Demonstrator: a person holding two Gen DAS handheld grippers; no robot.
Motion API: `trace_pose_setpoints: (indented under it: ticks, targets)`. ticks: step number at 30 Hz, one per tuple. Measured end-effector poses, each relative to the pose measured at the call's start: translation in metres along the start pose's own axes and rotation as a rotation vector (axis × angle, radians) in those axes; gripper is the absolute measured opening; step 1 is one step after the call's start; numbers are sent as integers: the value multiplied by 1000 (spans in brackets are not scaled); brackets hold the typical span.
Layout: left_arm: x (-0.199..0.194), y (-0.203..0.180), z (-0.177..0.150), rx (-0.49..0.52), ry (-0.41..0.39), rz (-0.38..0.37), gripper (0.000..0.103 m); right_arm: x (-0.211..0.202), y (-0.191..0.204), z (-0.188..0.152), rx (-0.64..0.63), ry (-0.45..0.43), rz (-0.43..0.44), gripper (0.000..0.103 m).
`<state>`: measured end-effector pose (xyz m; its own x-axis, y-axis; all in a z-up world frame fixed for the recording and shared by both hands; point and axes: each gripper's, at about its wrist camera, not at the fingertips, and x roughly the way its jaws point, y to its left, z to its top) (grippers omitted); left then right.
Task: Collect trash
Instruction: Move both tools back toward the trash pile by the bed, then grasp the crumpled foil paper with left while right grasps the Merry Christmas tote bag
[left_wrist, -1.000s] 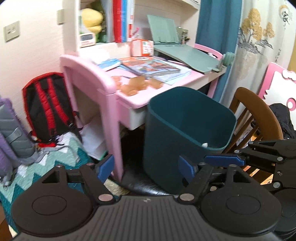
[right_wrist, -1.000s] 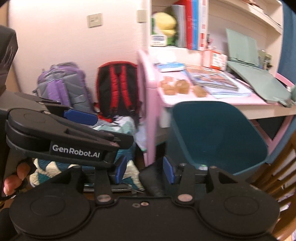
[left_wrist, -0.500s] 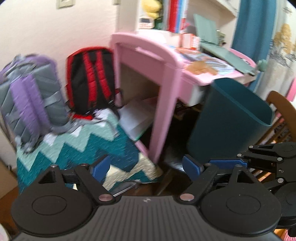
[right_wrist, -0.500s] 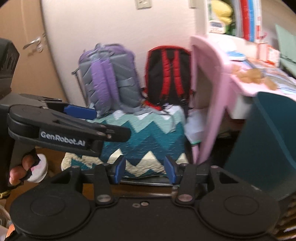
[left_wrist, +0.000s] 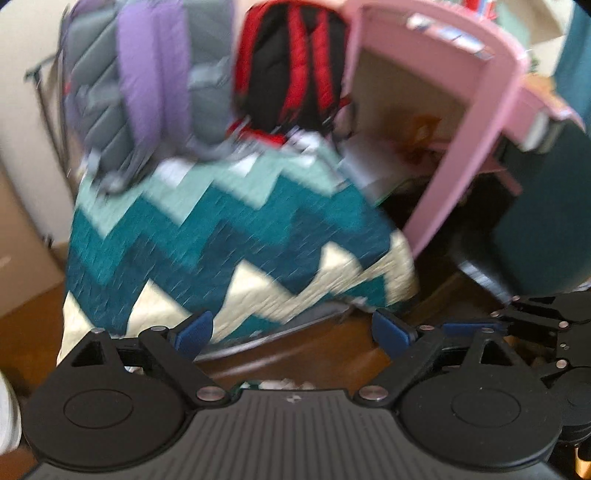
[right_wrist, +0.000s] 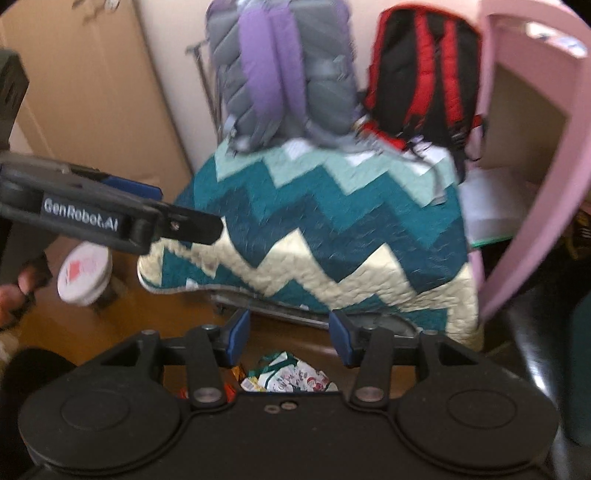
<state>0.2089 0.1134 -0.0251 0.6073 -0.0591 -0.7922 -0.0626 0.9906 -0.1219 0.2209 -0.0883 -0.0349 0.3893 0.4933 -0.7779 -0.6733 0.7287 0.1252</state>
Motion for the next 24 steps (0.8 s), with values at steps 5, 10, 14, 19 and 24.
trace_pose_setpoints:
  ticks: [5, 10, 14, 19, 24]
  targets:
    - [60, 53, -35, -50, 107, 61, 94, 74, 5, -19, -17, 77, 24, 48]
    - [120, 102, -72, -82, 222, 129, 94, 148, -2, -46, 14, 178, 41, 48]
    - [165, 135, -99, -89, 321, 158, 94, 198, -4, -69, -19, 265, 55, 48]
    - [218, 175, -131, -93, 428, 198, 94, 252, 1, -99, -114, 368, 64, 48]
    - [269, 215, -168, -204, 544, 199, 94, 303, 9, -127, -203, 472, 72, 47]
